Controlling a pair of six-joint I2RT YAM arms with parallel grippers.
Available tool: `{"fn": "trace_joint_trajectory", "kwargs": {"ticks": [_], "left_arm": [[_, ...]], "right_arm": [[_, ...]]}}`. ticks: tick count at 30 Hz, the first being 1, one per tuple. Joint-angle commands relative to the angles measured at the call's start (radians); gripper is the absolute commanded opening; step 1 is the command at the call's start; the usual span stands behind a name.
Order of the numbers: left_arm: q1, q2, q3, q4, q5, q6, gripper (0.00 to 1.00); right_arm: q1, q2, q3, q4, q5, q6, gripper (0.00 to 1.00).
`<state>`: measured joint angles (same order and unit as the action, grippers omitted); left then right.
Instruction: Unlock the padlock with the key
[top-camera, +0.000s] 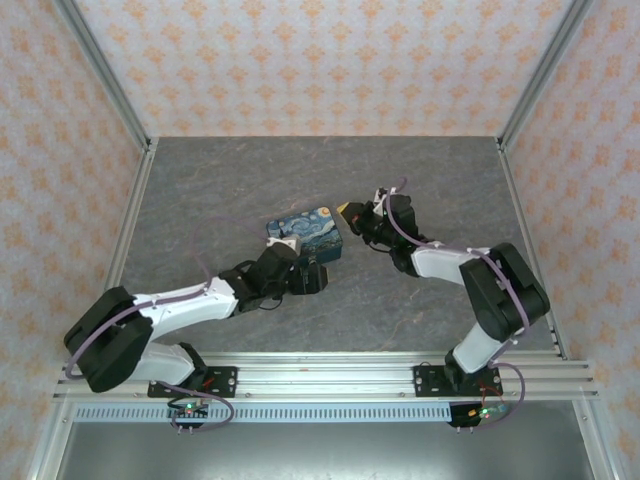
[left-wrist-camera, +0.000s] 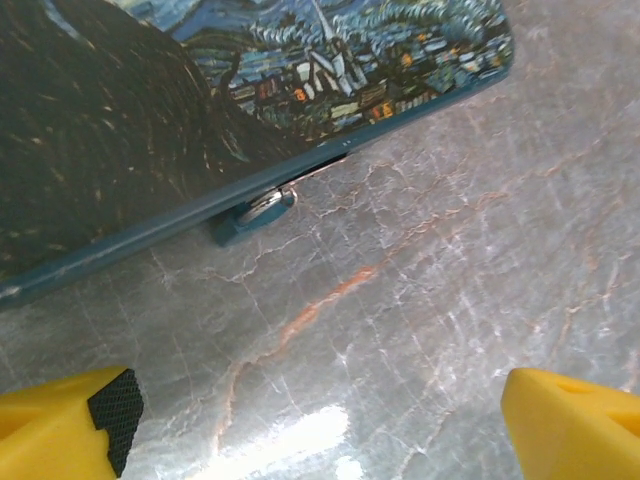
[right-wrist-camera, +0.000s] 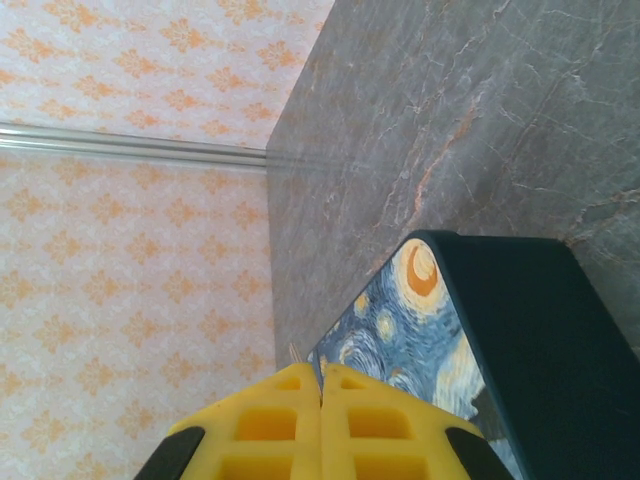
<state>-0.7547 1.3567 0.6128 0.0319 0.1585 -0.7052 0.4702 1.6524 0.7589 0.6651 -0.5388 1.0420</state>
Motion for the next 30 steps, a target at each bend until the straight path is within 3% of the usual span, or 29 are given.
{"fn": "trace_joint_trajectory", "kwargs": {"ticks": [1, 7, 19, 30], "left_arm": [[-0.003, 0.039, 0.047, 0.059, -0.037, 0.08, 0.92], [-0.003, 0.126, 0.067, 0.115, -0.035, 0.145, 0.87], [-0.002, 0.238, 0.089, 0.188, -0.065, 0.227, 0.85], [-0.002, 0.291, 0.068, 0.286, -0.186, 0.288, 0.84]], "right_arm": [[-0.002, 0.045, 0.039, 0.089, -0.006, 0.048, 0.0], [0.008, 0.107, 0.062, 0.14, -0.016, 0.092, 0.0], [0.045, 0.168, 0.115, 0.14, -0.019, 0.104, 0.0], [0.065, 0.193, 0.137, 0.133, -0.01, 0.108, 0.0]]}}
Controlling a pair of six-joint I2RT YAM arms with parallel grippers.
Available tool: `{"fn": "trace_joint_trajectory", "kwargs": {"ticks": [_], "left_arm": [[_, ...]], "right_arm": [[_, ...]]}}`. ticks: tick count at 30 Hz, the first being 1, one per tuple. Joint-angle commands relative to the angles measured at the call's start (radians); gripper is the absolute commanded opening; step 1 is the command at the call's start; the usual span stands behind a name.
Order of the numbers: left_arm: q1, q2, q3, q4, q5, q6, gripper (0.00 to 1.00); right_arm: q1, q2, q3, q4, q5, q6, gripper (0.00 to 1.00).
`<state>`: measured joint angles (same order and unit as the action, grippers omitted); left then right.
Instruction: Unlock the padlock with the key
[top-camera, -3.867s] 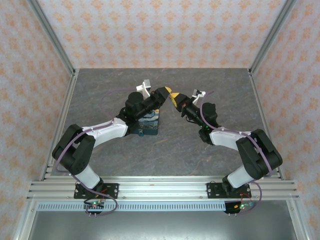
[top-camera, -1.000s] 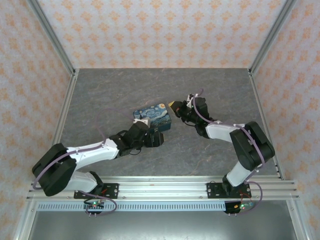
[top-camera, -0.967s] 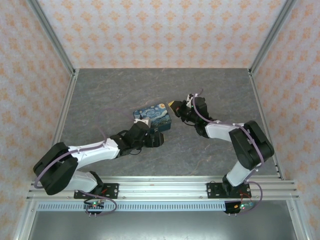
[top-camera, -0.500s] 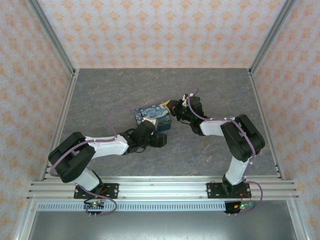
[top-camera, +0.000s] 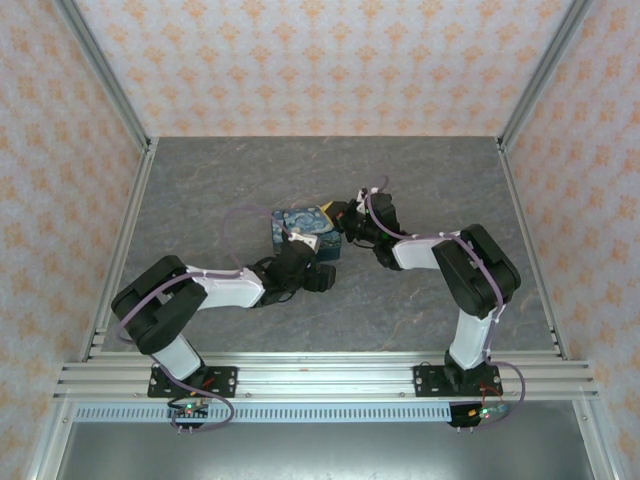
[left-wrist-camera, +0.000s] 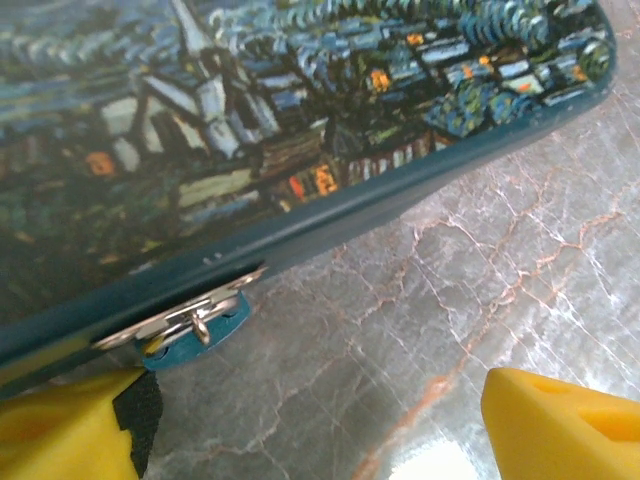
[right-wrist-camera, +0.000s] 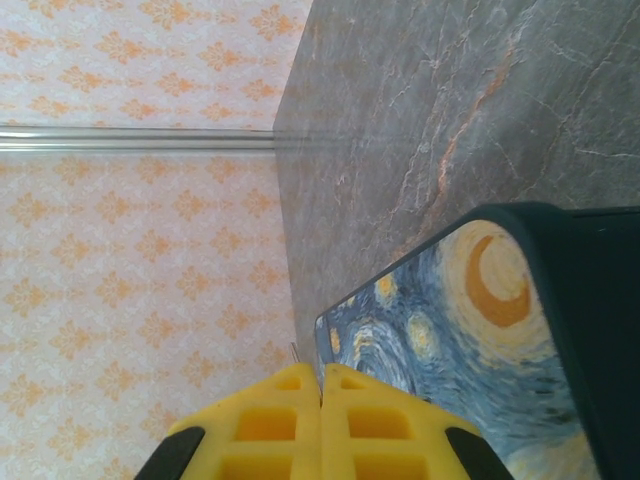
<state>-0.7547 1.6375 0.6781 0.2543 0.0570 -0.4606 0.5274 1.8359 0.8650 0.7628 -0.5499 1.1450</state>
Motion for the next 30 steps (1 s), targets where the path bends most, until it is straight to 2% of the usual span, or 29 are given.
{"fn": "trace_joint_trajectory", "kwargs": {"ticks": [1, 10, 16, 20, 26, 30], "left_arm": [[-0.002, 0.012, -0.002, 0.072, -0.094, 0.048, 0.84], [-0.002, 0.055, -0.017, 0.115, -0.193, 0.084, 0.83], [-0.002, 0.104, 0.015, 0.142, -0.13, 0.074, 0.82], [-0.002, 0.076, 0.009, 0.197, -0.03, 0.044, 0.81], [0.057, 0.013, -0.043, 0.298, 0.067, -0.101, 0.81], [0.097, 0.023, -0.054, 0.331, 0.127, -0.164, 0.82]], "right_arm": [[0.01, 0.009, 0.032, 0.035, 0.001, 0.005, 0.0], [0.017, 0.011, 0.036, 0.023, 0.005, 0.001, 0.0], [0.02, 0.013, 0.036, 0.015, 0.011, -0.002, 0.0], [0.02, 0.015, 0.034, 0.011, 0.015, -0.005, 0.0], [0.02, 0.025, 0.037, 0.007, 0.015, -0.008, 0.0], [0.022, 0.031, 0.038, 0.009, 0.012, -0.008, 0.0]]}}
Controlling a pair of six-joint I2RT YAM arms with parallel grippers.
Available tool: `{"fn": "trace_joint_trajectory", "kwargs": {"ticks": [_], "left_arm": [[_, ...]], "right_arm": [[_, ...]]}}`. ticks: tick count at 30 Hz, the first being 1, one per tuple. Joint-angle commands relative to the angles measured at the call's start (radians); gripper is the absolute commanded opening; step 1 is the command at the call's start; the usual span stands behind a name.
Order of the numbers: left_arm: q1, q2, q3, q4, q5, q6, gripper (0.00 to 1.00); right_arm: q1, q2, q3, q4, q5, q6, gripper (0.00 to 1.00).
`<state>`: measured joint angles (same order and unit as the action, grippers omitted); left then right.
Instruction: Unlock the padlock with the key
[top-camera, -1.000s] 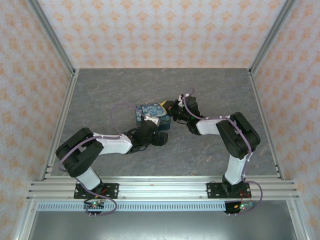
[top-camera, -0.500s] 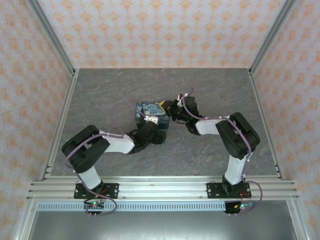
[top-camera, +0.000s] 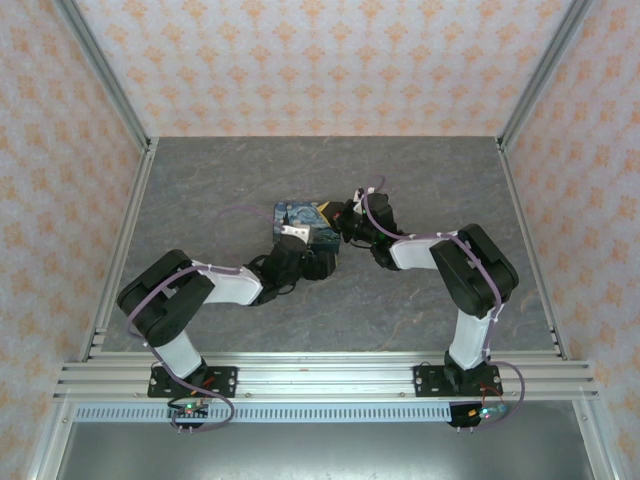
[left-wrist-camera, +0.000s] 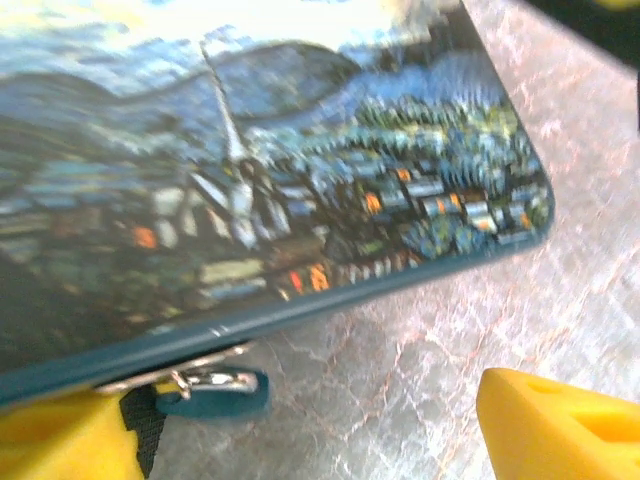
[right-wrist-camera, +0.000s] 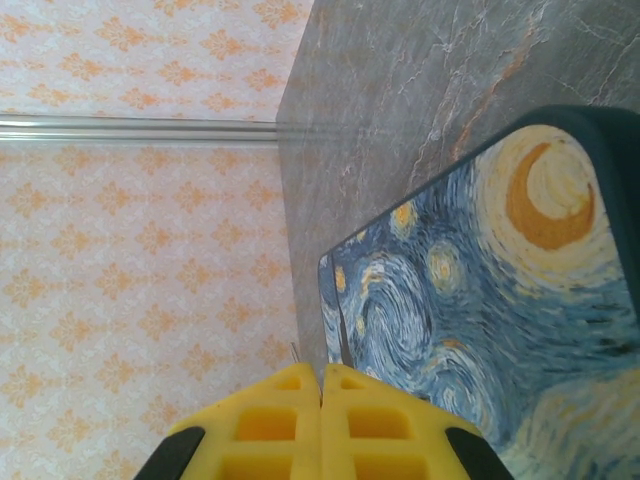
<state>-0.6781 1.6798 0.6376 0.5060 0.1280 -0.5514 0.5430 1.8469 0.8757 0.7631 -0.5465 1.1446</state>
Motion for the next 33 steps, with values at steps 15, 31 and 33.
{"fn": "trace_joint_trajectory", "kwargs": {"ticks": [15, 31, 33], "left_arm": [[0.041, 0.067, -0.029, 0.174, 0.141, -0.164, 0.82], [0.041, 0.038, -0.082, 0.344, 0.153, -0.292, 0.81], [0.041, 0.029, -0.093, 0.361, 0.144, -0.31, 0.81]], "right_arm": [[0.008, 0.037, 0.019, 0.027, 0.011, 0.0, 0.0], [0.008, 0.055, 0.016, 0.037, 0.011, 0.008, 0.0], [0.008, 0.056, 0.016, 0.038, 0.01, 0.009, 0.0]]}}
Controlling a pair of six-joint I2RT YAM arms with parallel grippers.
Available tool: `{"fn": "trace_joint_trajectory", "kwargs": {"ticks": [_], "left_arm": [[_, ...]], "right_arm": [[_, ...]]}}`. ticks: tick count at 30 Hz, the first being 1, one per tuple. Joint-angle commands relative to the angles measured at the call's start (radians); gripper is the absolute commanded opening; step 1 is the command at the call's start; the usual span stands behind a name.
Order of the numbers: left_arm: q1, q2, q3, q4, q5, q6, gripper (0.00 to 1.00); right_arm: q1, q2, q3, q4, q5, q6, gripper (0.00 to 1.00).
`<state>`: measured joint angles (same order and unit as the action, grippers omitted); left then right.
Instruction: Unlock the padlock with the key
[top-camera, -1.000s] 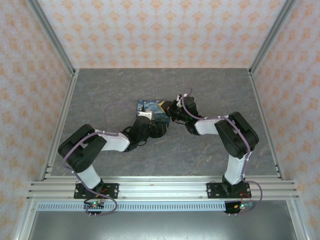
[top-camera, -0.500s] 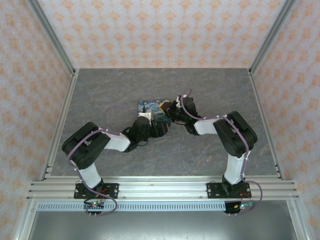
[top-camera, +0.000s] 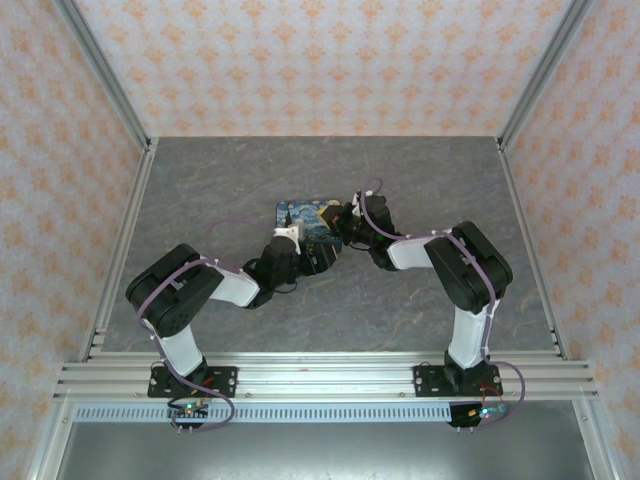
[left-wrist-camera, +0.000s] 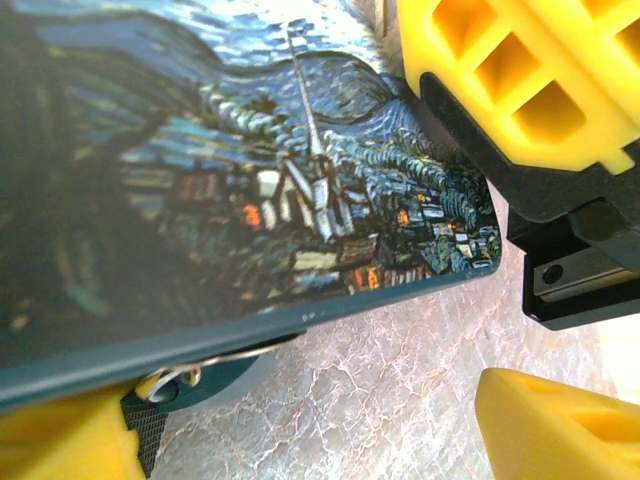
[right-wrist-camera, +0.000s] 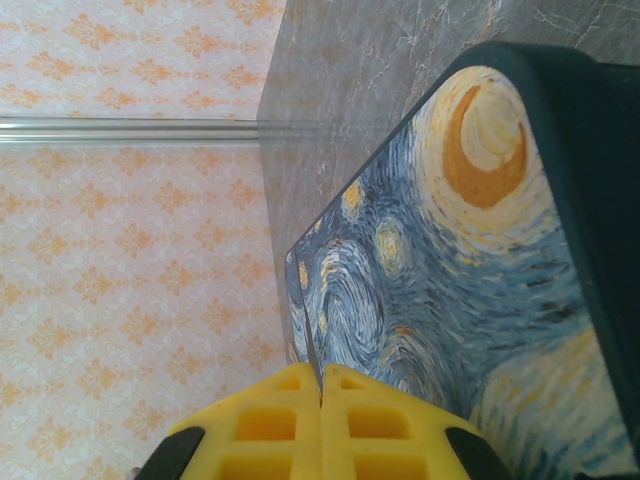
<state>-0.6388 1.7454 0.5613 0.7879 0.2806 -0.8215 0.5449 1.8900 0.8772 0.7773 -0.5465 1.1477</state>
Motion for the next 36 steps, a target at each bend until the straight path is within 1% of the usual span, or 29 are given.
{"fn": "trace_joint_trajectory", "kwargs": {"ticks": [1, 4, 9, 17, 27, 36], "left_arm": [[0.002, -0.041, -0.022, 0.086, -0.016, -0.047, 0.81], [0.002, -0.048, -0.042, 0.126, -0.026, -0.078, 0.81], [0.002, -0.057, -0.051, 0.131, -0.048, -0.094, 0.8], [0.002, -0.004, -0.031, 0.129, -0.073, -0.116, 0.78], [0.001, 0.092, -0.009, 0.151, -0.076, -0.13, 0.61], [0.001, 0.112, -0.019, 0.166, -0.115, -0.15, 0.47]], "right_arm": [[0.006, 0.016, 0.017, 0.023, 0.01, 0.006, 0.0], [0.007, 0.018, 0.021, 0.023, 0.008, 0.007, 0.0], [0.01, 0.025, 0.026, 0.025, 0.008, 0.009, 0.0], [0.014, 0.036, 0.025, 0.036, 0.011, 0.015, 0.0], [0.015, 0.039, 0.025, 0.036, 0.013, 0.016, 0.0], [0.015, 0.049, 0.031, 0.036, 0.012, 0.018, 0.0]]}}
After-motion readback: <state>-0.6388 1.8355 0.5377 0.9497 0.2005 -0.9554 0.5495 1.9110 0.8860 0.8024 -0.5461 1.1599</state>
